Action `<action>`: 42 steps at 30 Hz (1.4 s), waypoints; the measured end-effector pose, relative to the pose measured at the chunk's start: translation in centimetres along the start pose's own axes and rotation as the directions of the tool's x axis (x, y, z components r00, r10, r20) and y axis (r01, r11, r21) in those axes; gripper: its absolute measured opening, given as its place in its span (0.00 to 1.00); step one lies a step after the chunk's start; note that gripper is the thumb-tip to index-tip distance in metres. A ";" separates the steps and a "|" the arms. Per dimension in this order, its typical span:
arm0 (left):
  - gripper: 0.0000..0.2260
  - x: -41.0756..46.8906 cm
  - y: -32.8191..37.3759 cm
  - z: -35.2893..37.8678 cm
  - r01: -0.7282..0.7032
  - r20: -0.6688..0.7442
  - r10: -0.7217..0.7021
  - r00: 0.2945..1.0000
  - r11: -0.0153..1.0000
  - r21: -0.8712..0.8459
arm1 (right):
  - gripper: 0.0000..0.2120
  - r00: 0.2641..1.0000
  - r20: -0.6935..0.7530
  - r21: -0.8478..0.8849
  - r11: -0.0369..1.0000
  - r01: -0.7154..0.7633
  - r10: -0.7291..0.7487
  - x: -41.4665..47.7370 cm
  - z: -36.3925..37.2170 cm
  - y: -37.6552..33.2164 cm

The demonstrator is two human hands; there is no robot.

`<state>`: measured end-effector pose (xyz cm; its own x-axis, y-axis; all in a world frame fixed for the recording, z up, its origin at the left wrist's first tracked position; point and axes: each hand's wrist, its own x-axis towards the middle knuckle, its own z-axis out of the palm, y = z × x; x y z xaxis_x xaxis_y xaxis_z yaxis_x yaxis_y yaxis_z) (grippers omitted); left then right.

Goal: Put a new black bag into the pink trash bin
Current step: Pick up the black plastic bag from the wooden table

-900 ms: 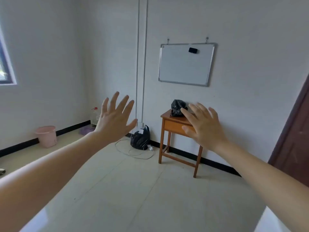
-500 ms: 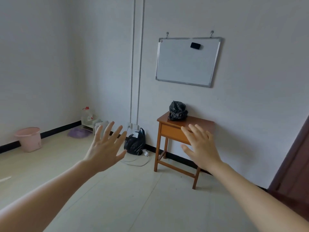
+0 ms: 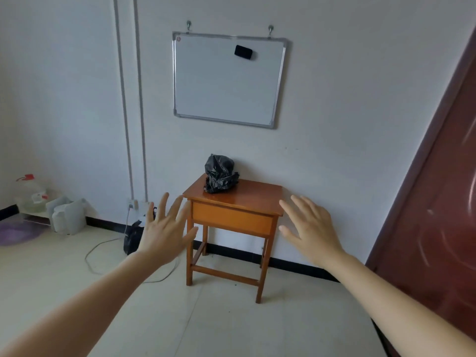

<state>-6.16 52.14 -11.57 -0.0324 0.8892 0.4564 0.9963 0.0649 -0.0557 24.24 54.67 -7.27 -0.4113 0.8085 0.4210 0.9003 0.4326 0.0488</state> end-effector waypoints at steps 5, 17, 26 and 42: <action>0.29 8.5 3.8 4.2 -0.012 -0.043 0.009 0.999 0.997 -0.074 | 0.27 0.999 -0.013 -0.003 0.999 -0.034 0.034 6.2 3.5 7.6; 0.31 21.2 5.6 13.5 0.249 0.043 -0.246 0.968 0.966 -0.071 | 0.26 0.977 0.089 0.161 0.971 0.176 -0.192 22.8 16.5 15.3; 0.28 32.5 -0.8 20.4 0.350 0.039 -0.348 0.937 0.934 -0.075 | 0.26 0.952 0.100 0.120 0.954 0.276 -0.288 37.5 23.4 16.3; 0.27 52.6 0.0 38.1 0.347 0.211 -0.309 0.927 0.922 -0.173 | 0.26 0.958 0.205 0.195 0.967 0.162 -0.202 55.6 39.2 22.5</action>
<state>-10.86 116.18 -21.42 -0.3549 0.9001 0.2526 0.9209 0.2901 0.2602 16.06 125.00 -18.26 -0.6048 0.7689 0.2072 0.7763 0.6273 -0.0617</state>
